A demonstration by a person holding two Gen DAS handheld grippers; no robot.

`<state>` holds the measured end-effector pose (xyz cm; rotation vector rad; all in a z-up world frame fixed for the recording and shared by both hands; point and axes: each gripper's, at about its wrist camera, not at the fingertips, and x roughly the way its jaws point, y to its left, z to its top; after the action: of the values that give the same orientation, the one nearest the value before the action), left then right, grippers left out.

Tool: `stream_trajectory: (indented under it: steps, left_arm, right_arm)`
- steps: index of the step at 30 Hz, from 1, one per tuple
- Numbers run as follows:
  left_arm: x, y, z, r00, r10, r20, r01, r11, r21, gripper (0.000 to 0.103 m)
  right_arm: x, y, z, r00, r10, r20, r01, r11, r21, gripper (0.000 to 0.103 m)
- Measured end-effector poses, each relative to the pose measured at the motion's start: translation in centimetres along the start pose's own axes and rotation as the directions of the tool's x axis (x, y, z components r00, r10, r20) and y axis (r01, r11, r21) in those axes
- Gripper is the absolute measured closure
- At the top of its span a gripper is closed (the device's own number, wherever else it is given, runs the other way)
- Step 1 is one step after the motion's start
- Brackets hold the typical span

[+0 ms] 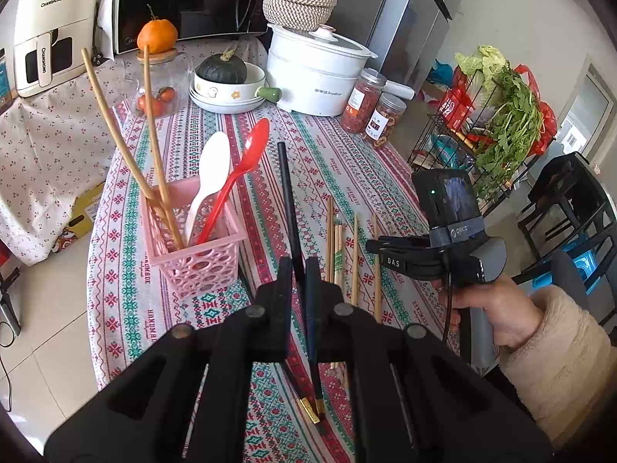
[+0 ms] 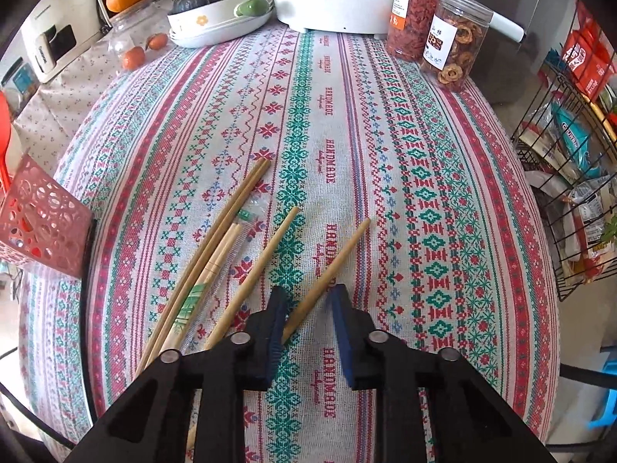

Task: Organize utensils
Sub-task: 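Lift the black chopstick with left while the right gripper grasps a wooden chopstick, then carry the black chopstick with left while right lifts the wooden chopstick toward the basket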

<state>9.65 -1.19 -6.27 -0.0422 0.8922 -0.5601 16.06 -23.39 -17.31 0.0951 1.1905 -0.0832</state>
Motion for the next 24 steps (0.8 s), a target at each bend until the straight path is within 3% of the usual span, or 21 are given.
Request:
stream_trajectory:
  steps: [2,5,12,16,24]
  left_arm:
    - [0.1,-0.2,0.0,1.0,0.002,0.003,-0.002,1.0,0.003,0.096]
    - [-0.1,-0.6,0.1,1.0,0.002,0.006,-0.002,1.0,0.011,0.096]
    - [-2.8,-1.1,0.6,0.996,0.009,0.091,-0.01,1.0,0.011,0.097]
    - [-5.0,-1.1,1.0,0.985,0.001,0.174,-0.002,1.0,0.006,0.097]
    - [-9.4,-0.7,2.6,0.943,-0.02,0.332,0.023,1.0,-0.005,0.097]
  right_arm:
    - [-0.3,-1.3,-0.2,0.999,0.044,0.018,-0.044,0.998,0.036,0.096]
    - [-1.0,-2.9,-0.4,0.995,0.091,0.047,-0.095,0.99,0.101,0.097]
    - [-7.3,-3.8,-0.4,0.968,0.131,0.213,-0.156,0.983,0.101,0.097]
    - [-11.6,-2.9,-0.5,0.934,0.138,0.328,-0.169,0.983,0.068,0.097]
    - [-18.1,-1.4,-0.2,0.837,0.182,0.517,-0.218,0.976,0.009,0.097]
